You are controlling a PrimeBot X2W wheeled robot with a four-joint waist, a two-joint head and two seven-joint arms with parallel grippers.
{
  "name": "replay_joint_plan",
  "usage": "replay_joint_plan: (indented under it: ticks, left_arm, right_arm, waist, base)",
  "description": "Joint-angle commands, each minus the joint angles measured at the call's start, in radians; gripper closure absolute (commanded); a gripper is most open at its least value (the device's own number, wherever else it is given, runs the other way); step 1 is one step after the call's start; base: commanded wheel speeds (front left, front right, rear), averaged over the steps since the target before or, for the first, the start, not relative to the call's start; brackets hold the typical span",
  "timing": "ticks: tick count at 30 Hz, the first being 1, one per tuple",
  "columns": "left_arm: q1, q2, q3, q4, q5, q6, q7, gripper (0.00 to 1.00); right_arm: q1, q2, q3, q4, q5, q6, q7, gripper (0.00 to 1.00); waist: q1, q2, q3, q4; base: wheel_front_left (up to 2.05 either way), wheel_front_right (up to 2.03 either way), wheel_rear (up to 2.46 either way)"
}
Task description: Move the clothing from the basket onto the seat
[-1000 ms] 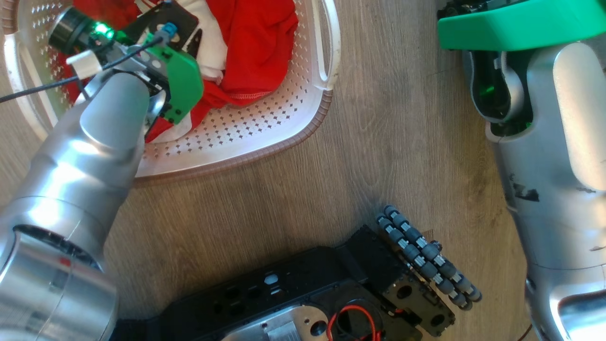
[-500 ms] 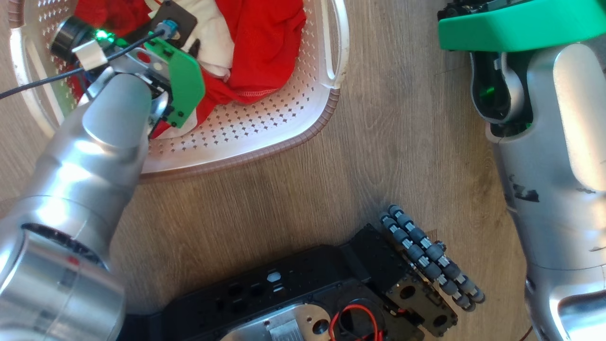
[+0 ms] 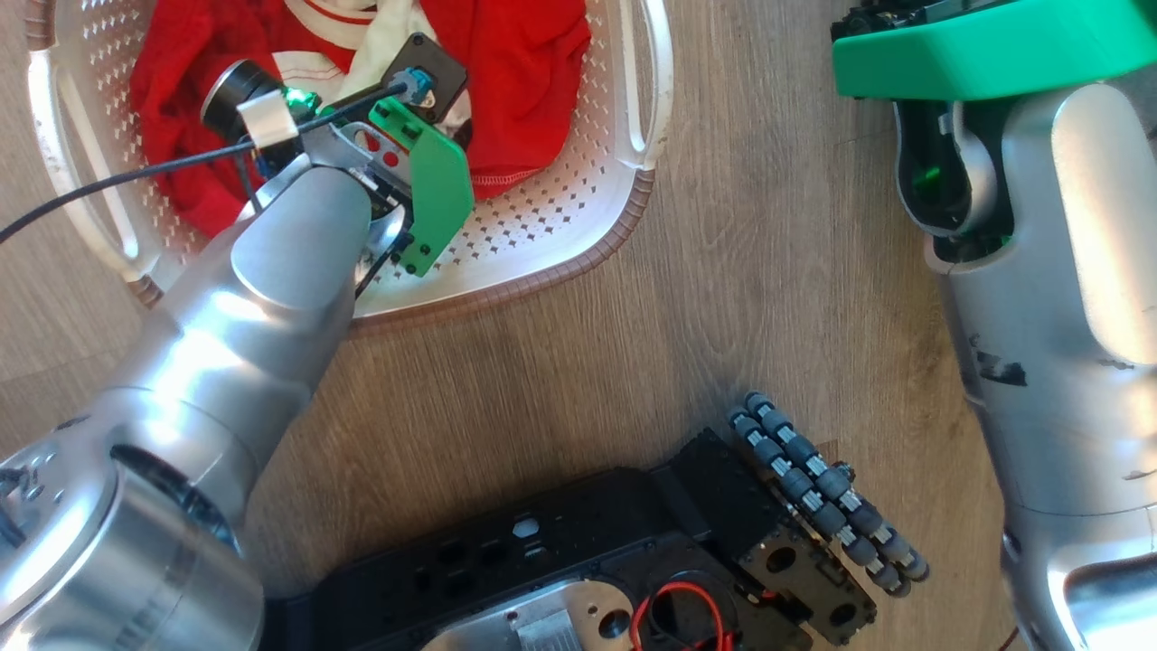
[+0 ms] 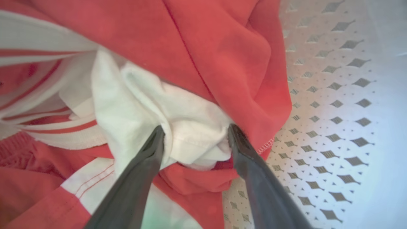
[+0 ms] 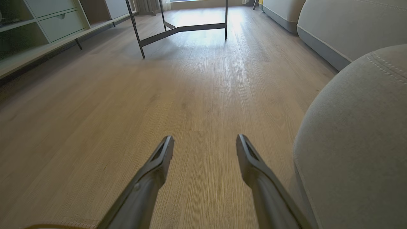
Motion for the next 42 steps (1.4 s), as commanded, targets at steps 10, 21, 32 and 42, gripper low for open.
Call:
replay_joint_plan:
  ticks: [10,21,32,42]
  left_arm:
    - [-0.023,0.025,-0.098,0.01,-0.046,-0.006,-0.016,1.0]
    - [-0.029,0.025,-0.13,0.025,-0.116,-0.006,-0.091,1.0]
    - [0.031,-0.005,-0.126,0.007,-0.202,-0.006,-0.202,1.0]
    - [0.082,-0.02,-0.083,-0.093,-0.256,-0.006,-0.232,1.0]
  right_arm:
    - [0.041,0.016,0.002,-0.026,0.007,0.007,-0.005,0.0]
    - [0.029,0.016,-0.005,-0.016,0.003,0.007,-0.005,0.0]
    - [0.064,0.016,-0.012,0.028,-0.056,0.007,-0.005,0.0]
    - [0.135,-0.003,-0.047,0.084,-0.092,0.007,-0.005,0.0]
  waist:
    - [0.0,-0.0001,0.0,0.002]
    - [0.0,-0.0001,-0.043,0.019]
    - [0.0,-0.0001,-0.194,0.082]
    - [0.0,-0.0001,-0.349,0.172]
  base:
    - [0.0,0.0,0.0]
    - [0.0,0.0,0.0]
    - [0.0,0.0,0.0]
    - [0.0,0.0,0.0]
